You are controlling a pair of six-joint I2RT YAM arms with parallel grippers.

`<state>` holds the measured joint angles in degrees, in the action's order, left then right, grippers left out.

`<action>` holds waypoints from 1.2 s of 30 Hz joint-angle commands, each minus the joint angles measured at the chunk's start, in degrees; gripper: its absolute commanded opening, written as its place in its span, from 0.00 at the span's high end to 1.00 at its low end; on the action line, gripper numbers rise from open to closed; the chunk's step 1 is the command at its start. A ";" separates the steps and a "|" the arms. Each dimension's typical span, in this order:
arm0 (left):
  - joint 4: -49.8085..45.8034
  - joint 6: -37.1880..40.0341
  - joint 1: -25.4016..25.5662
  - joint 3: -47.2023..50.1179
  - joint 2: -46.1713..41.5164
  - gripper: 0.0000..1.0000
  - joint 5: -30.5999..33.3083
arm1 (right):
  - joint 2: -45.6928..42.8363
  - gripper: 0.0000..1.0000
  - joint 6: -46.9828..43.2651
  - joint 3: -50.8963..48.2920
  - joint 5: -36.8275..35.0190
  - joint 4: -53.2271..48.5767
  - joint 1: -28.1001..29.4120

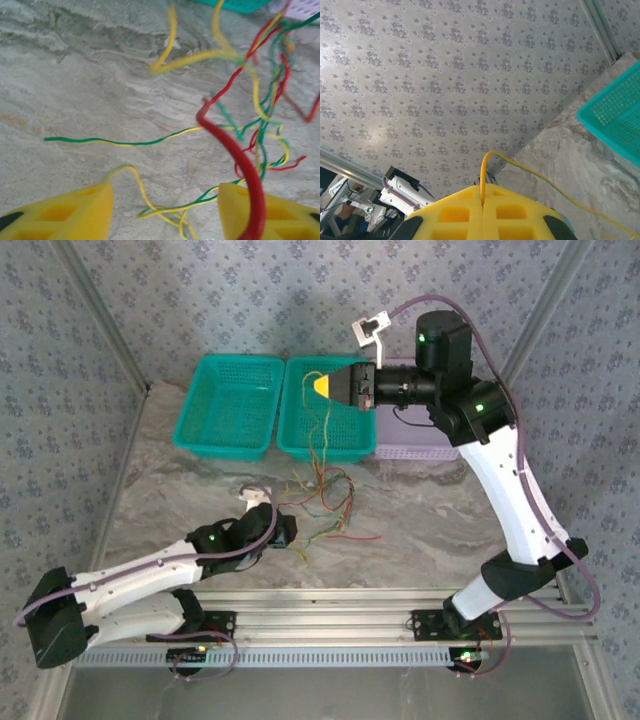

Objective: Untangle the cables

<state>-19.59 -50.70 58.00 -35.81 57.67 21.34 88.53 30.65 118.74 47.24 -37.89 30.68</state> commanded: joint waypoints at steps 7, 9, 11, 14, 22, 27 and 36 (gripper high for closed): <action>3.67 3.81 -0.43 -1.42 -3.46 0.19 -3.19 | -0.77 1.00 1.25 -0.35 3.97 3.92 1.40; 4.48 4.16 -0.43 -2.35 -2.14 0.18 -4.44 | -0.49 1.00 1.37 -0.43 4.19 4.80 1.64; 5.94 4.66 -0.43 -3.06 -0.38 0.17 -6.39 | -0.22 1.00 1.69 -0.52 4.52 5.40 1.88; 7.31 5.37 -0.36 -4.51 2.50 0.17 -8.37 | 0.42 1.00 1.66 -0.37 4.65 5.70 2.38; 11.39 7.44 0.61 -6.53 5.34 0.16 -12.60 | 2.08 1.00 0.94 -0.40 5.40 4.86 1.29; 14.64 9.03 2.54 -6.61 5.94 0.16 -16.15 | 3.07 1.00 0.99 -0.79 5.58 4.84 -0.17; 1.84 8.87 4.32 -10.58 5.24 0.15 -8.85 | 3.49 1.00 1.16 -0.79 5.89 5.09 -1.67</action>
<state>-11.90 -42.61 62.02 -44.07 63.57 8.62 91.77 31.31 117.40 51.07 -34.09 29.43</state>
